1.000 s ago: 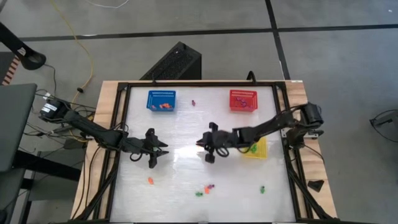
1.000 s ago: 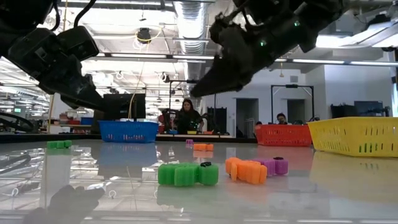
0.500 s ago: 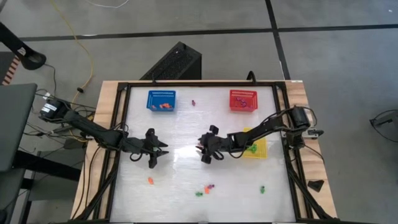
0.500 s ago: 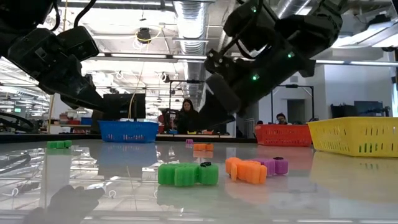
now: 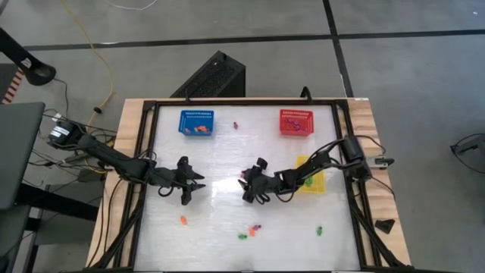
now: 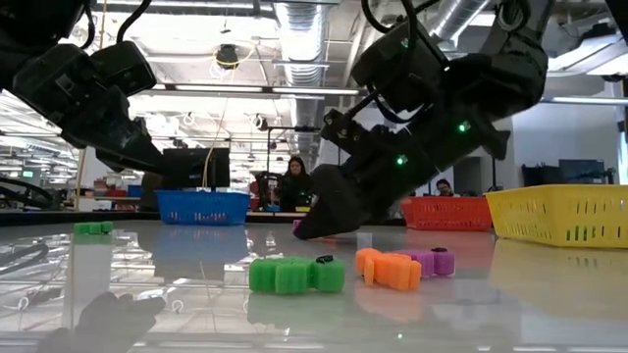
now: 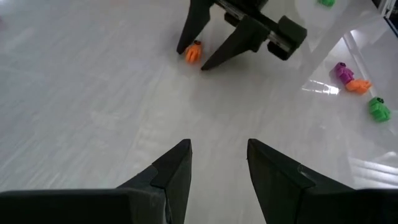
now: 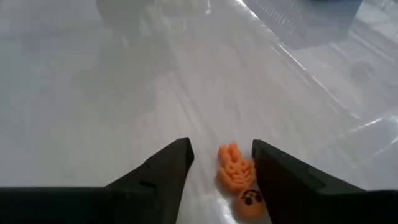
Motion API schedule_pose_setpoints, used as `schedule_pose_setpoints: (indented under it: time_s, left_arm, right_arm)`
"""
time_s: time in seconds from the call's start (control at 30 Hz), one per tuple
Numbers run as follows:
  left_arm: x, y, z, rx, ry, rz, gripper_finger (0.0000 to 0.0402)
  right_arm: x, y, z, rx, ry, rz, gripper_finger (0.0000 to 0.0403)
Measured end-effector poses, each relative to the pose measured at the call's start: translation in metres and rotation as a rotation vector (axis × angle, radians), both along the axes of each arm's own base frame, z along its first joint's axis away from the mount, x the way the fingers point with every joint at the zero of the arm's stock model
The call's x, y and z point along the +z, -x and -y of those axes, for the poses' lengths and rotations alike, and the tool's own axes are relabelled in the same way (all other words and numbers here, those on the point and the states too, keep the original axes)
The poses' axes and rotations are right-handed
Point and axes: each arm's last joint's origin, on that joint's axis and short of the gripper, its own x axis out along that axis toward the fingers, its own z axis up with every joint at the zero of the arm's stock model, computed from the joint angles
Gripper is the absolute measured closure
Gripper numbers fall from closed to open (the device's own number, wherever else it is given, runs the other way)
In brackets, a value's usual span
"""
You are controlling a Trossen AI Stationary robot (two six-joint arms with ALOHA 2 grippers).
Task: Sort Halloween decoration
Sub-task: Put the orange skeleton toy into the blue bin
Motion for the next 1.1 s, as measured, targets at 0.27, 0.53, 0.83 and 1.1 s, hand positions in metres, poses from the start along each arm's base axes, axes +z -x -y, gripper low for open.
schedule_pose_setpoints:
  time_s: [0.27, 0.53, 0.83, 1.1]
  left_arm:
    - [0.000, 0.000, 0.000, 0.001, -0.001, -0.003, 0.0258]
    - [0.000, 0.000, 0.000, 0.001, -0.001, -0.002, 0.0258]
    - [0.000, 0.000, 0.000, 0.003, 0.001, 0.001, 0.0258]
    - [0.000, 0.000, 0.000, 0.007, 0.008, 0.005, 0.0258]
  right_arm:
    - [-0.024, 0.005, -0.013, -0.076, -0.028, -0.028, 0.0297]
    - [-0.007, 0.003, -0.011, -0.062, -0.019, 0.030, 0.0336]
    - [0.054, -0.035, 0.033, 0.016, 0.094, 0.188, 0.0336]
    - [0.092, -0.099, 0.114, 0.044, 0.104, 0.343, 0.0336]
